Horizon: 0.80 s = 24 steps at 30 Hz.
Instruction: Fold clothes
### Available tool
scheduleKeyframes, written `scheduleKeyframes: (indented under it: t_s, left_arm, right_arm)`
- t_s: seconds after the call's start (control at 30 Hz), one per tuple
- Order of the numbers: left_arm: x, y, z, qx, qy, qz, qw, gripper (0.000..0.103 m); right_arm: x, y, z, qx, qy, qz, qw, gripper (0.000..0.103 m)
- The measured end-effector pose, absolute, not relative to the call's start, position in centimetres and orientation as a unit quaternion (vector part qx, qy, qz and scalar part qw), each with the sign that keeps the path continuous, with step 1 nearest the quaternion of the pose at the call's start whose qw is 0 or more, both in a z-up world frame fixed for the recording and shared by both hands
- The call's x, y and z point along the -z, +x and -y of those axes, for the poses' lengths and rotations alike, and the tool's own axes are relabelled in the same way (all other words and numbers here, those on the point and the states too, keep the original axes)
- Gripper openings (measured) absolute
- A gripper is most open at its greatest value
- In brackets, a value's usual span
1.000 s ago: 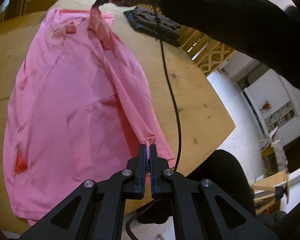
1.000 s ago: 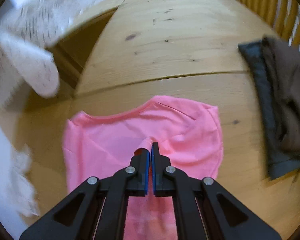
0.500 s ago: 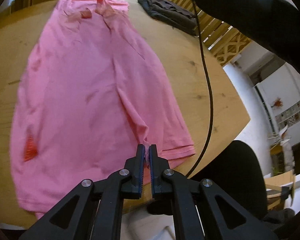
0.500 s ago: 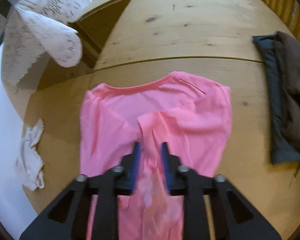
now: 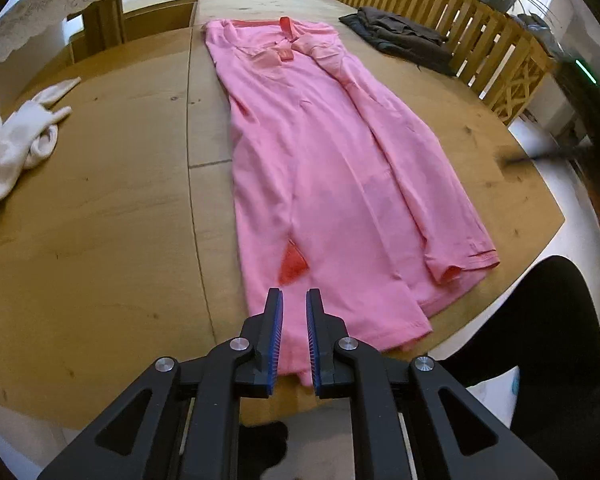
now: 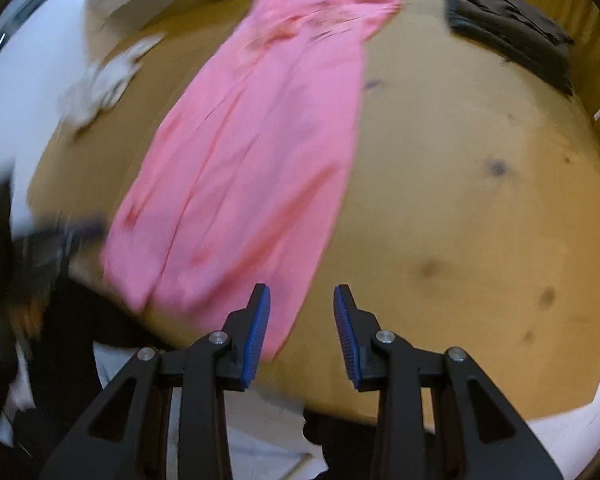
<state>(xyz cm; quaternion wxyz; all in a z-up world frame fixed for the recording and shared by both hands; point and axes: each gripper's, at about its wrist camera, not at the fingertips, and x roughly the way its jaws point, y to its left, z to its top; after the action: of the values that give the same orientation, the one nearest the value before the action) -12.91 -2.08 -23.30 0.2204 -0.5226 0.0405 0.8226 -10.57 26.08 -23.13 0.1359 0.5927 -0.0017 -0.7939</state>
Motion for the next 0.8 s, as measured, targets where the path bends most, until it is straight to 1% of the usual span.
scheduleKeyframes:
  t_s: [0.1, 0.13, 0.2, 0.23, 0.4, 0.43, 0.53, 0.6, 0.63, 0.67, 0.7, 0.73, 0.8]
  left_arm:
    - [23.8, -13.3, 0.6, -0.813, -0.526, -0.065, 0.240, 0.010]
    - [24.1, -13.3, 0.0, -0.809, -0.528, -0.079, 0.244, 0.010]
    - [24.7, -13.1, -0.8, -0.802, -0.533, -0.105, 0.250, 0.010]
    - [25.0, -13.2, -1.0, -0.798, -0.536, -0.111, 0.250, 0.010]
    - [25.3, -13.7, -1.2, -0.792, -0.546, -0.116, 0.248, 0.010]
    - [25.3, -13.7, -1.3, -0.791, -0.548, -0.118, 0.248, 0.012]
    - [25.5, -13.9, -1.4, -0.786, -0.553, -0.125, 0.247, 0.012]
    - [25.5, -13.9, -1.5, -0.784, -0.553, -0.132, 0.248, 0.012]
    - [25.5, -13.9, -1.6, -0.784, -0.553, -0.135, 0.249, 0.012]
    - [25.6, -13.9, -1.7, -0.783, -0.552, -0.137, 0.250, 0.012]
    - [25.6, -13.9, -1.7, -0.784, -0.551, -0.137, 0.251, 0.012]
    - [25.6, -13.9, -1.7, -0.784, -0.550, -0.138, 0.252, 0.012]
    - [25.7, -13.8, -1.7, -0.784, -0.548, -0.140, 0.254, 0.013]
  right_arm:
    - [23.7, -7.9, -23.5, 0.798, 0.581, -0.038, 0.157, 0.034]
    - [23.9, -7.9, -23.0, 0.797, 0.581, -0.045, 0.158, 0.035]
    - [24.5, -7.8, -22.4, 0.793, 0.586, -0.057, 0.160, 0.039]
    - [25.0, -7.8, -22.2, 0.788, 0.591, -0.063, 0.160, 0.039]
    - [26.0, -8.7, -21.4, 0.784, 0.591, -0.112, 0.155, 0.039]
    - [26.2, -8.9, -21.4, 0.783, 0.591, -0.121, 0.153, 0.039]
    - [26.8, -9.4, -21.7, 0.775, 0.601, -0.108, 0.163, 0.039]
    - [27.0, -9.2, -21.6, 0.776, 0.597, -0.120, 0.165, 0.038]
    - [27.2, -9.1, -21.5, 0.776, 0.595, -0.126, 0.166, 0.036]
    - [27.2, -8.9, -21.4, 0.776, 0.593, -0.133, 0.169, 0.031]
    - [27.1, -8.9, -21.6, 0.775, 0.594, -0.134, 0.171, 0.017]
    - [27.0, -9.0, -22.0, 0.774, 0.597, -0.130, 0.169, 0.009]
    - [27.0, -9.1, -22.7, 0.771, 0.602, -0.120, 0.169, 0.006]
